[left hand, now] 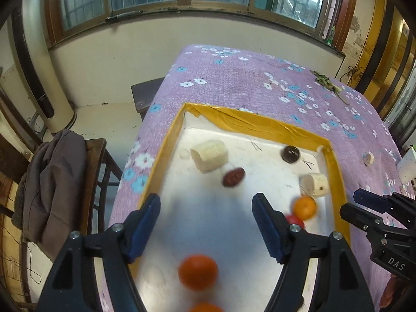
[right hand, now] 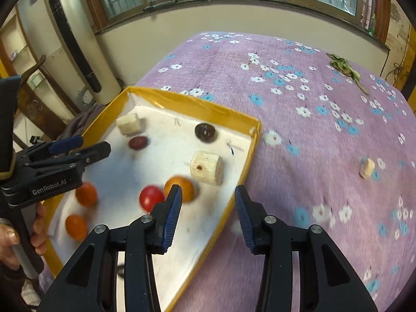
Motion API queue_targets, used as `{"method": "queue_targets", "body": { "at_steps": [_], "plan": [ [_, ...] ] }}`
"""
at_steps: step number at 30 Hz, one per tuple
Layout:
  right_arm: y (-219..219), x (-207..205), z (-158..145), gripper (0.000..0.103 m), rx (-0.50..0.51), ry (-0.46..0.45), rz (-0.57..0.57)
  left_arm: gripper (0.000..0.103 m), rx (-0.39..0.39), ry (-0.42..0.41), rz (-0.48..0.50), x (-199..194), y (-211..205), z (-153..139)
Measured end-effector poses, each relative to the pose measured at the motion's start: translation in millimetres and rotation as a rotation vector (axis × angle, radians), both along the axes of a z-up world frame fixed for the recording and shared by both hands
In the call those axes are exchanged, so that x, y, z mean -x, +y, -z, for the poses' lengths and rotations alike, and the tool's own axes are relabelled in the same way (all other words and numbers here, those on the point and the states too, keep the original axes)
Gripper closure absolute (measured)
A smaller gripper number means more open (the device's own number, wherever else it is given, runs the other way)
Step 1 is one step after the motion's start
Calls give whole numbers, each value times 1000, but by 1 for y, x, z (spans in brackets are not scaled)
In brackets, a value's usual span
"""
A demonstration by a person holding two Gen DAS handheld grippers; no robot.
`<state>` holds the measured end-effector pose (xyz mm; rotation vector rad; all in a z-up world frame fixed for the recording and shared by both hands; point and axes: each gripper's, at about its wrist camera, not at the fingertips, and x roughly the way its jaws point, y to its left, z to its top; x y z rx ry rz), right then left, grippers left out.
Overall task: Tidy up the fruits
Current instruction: 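Move both open tools back toward the mug and remaining pieces, then grasp the small beige lump with the right tool while the left tool grasps a small cream cube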
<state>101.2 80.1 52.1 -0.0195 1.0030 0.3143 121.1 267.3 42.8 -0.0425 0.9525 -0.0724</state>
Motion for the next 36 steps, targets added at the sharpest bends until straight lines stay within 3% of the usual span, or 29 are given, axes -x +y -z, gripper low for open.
{"method": "queue_targets", "body": {
  "at_steps": [8,15,22,30,36],
  "plan": [
    [-32,42,-6,57,-44,-17,8,21,6,-54,-15,45,-31,-11],
    [-87,71,0,48,-42,-19,63,17,-7,-32,12,63,-83,-12],
    [-191,88,1,48,-25,-42,220,15,-9,14,98,65,-158,-5],
    [-349,84,6,47,37,-69,527,15,-49,66,192,65,-230,6],
    [-412,63,23,46,24,-37,622,15,-94,69,233,54,-265,8]
  ]
}}
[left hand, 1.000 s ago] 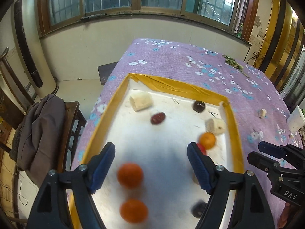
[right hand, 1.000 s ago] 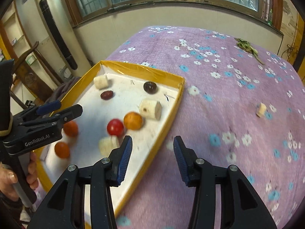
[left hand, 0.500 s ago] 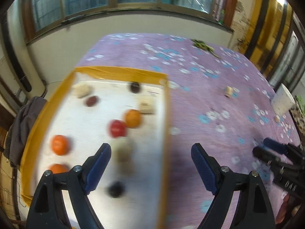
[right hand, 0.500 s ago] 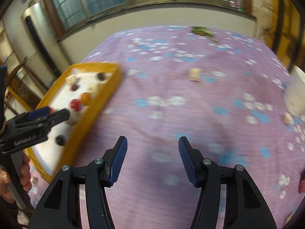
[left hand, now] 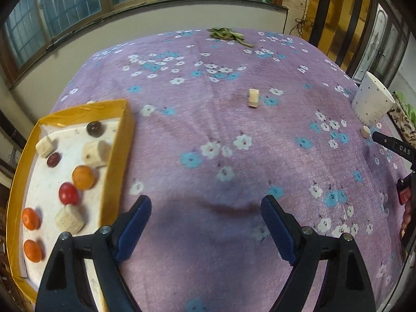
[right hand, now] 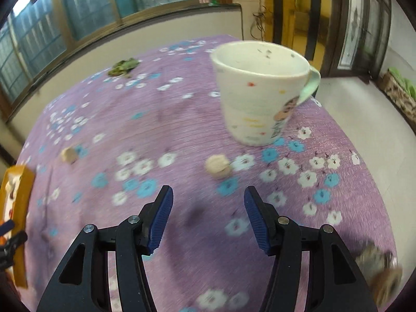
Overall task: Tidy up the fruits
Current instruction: 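Grasp the small beige lump with the right tool while the left tool grasps a small cream cube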
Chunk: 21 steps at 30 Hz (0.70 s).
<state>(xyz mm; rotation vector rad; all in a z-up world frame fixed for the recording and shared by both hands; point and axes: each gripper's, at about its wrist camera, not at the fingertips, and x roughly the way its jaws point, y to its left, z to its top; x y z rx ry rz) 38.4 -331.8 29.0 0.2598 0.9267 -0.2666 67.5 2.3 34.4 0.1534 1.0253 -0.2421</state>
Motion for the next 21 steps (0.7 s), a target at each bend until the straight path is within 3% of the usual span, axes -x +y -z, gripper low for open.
{"method": "queue_targets", "body": {
  "at_steps": [7,9,11,12,14,19,21],
  "plan": [
    [-14,-17,19,48,-20,8,3,15,-33,-12,15,-32,-25,0],
    [-13,-17,20,57,3,10,-12,15,-40,-8,14,-46,-32,2],
    [-10,-19,20,76,28,13,-41,15,-31,3,11,-61,-40,5],
    [-7,-18,18,78,49,11,-47,15,-26,8,5,-69,-45,6],
    [-3,-16,15,78,73,-3,-48,15,-5,15,-3,-84,-54,9],
    [2,-11,13,78,15,-20,-83,16,27,25,-14,-114,-74,20],
    [3,-7,13,77,-1,-20,-92,25,30,37,-6,-122,-82,26]
  ]
}}
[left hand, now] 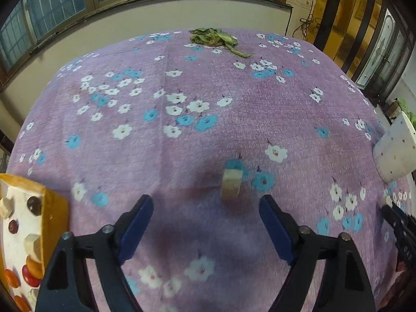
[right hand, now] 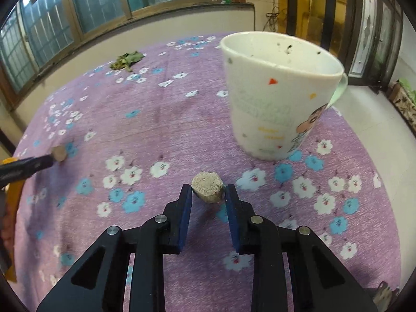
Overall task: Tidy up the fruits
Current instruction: 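Grasp the small beige lump with the right tool while the left tool grasps a small cream cube, then carry the lump and small cube into the tray and open both tools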
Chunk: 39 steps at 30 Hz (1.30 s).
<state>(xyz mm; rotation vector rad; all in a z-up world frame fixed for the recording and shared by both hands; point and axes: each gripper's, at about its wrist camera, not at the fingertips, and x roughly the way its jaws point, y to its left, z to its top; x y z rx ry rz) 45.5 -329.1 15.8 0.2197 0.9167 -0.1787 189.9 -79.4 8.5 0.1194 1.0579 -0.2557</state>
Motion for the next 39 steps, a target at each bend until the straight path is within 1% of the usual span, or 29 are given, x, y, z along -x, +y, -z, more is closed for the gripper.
{"method": "queue_targets", "body": {
  "at_steps": [1,2,3,4,5,7,10,17,23,29,33,39],
  "plan": [
    [1,0,0,78,-2,-1,-3,37,6,11,8,-3,-3,4],
    [4,0,0,78,-4,-3,-5,46,9,22,13,-5,-5,7],
    [4,2,0,77,-5,-3,-9,50,-3,1,13,-6,-7,8],
    [7,1,0,77,-4,-4,-11,70,4,-13,25,-6,-9,7],
    [8,3,-1,77,-2,-4,-16,80,32,3,43,-7,-10,8],
    [14,3,-2,77,11,-4,-24,87,76,4,46,-6,-8,5],
    [23,5,-5,78,28,-8,-40,87,127,3,54,0,-1,1],
    [48,17,-17,78,58,-34,-96,87,192,6,77,31,25,-12],
    [79,30,-21,78,49,-38,-156,86,194,11,89,74,54,-18],
    [113,43,-21,78,41,-31,-213,86,187,19,61,112,84,-18],
    [138,49,-23,78,36,-25,-255,86,219,31,33,134,105,-20],
    [186,43,-28,78,44,-24,-357,87,253,29,-25,156,142,-28]
  ]
}}
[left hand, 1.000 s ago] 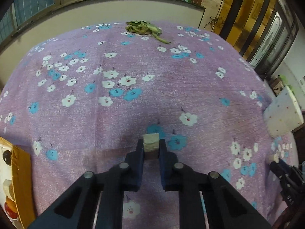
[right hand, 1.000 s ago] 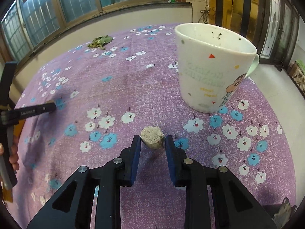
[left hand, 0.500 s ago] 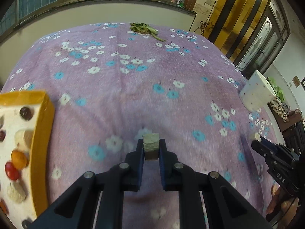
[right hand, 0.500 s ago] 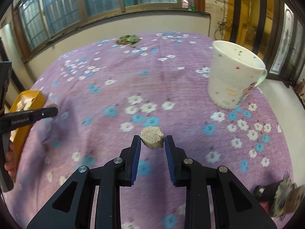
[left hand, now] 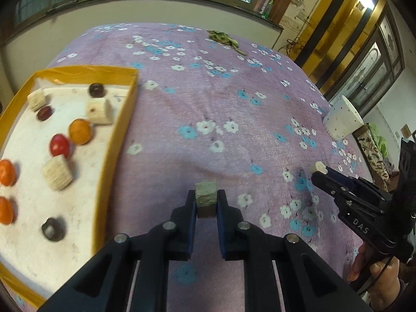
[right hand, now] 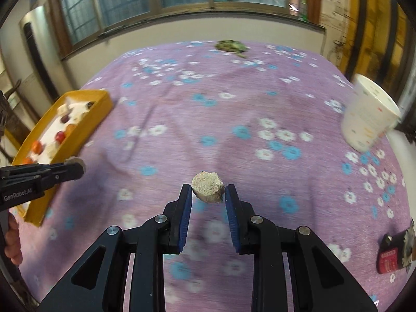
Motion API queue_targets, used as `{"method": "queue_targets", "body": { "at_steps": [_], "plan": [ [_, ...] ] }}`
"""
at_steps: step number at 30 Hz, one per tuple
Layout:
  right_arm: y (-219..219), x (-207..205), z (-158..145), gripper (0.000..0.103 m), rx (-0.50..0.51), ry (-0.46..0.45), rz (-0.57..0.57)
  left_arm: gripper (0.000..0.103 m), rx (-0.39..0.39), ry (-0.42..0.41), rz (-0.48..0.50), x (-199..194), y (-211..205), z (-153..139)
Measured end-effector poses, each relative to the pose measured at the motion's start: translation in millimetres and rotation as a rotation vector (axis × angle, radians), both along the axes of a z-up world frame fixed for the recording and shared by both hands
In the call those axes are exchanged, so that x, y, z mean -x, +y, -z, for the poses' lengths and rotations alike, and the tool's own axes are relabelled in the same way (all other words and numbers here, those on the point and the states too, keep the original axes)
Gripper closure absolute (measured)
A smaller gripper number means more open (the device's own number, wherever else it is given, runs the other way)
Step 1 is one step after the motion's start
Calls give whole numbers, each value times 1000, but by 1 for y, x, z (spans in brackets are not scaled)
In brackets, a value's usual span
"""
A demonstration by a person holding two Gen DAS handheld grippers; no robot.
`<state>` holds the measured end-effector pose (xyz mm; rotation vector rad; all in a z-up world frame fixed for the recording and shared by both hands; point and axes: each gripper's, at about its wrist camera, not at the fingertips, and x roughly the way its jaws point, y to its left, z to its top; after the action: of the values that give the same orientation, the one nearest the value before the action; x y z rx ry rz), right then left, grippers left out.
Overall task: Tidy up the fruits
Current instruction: 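Carry the lump and small cube into the tray and open both tools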
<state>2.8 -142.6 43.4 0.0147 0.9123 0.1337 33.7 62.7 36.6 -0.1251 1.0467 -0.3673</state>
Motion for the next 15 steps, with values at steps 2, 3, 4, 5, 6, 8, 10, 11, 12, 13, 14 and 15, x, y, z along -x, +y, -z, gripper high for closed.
{"method": "queue_targets", "body": {
  "at_steps": [2,3,4,5,6,8,10,11,12,13,14,15],
  "plan": [
    [19,-3,-3,78,-3,-3,-43,87,5,0,-26,5,13,-2],
    [30,-6,-5,78,-4,-6,-71,87,9,1,-44,7,20,-3],
    [39,-8,-7,78,-5,-9,-93,87,15,2,-62,9,28,-4],
    [48,-10,-8,78,-8,-12,-116,87,17,1,-81,12,34,-5],
    [57,-12,-10,78,-10,-14,-140,87,15,0,-101,15,41,-6],
    [76,-19,-14,78,-19,-18,-197,87,14,-3,-145,20,56,-9],
    [93,-25,-16,78,-32,-17,-248,87,14,-5,-195,25,71,-11],
    [101,-29,-17,78,-37,-15,-273,87,14,-6,-221,27,78,-11],
    [113,-34,-18,78,-43,-14,-307,87,12,-5,-248,29,84,-11],
    [119,-37,-19,78,-45,-14,-330,87,13,-2,-277,31,92,-12],
    [129,-41,-19,78,-48,-10,-367,87,15,2,-306,34,99,-11],
    [136,-43,-20,78,-50,-8,-394,87,15,3,-335,37,106,-11]
  ]
}}
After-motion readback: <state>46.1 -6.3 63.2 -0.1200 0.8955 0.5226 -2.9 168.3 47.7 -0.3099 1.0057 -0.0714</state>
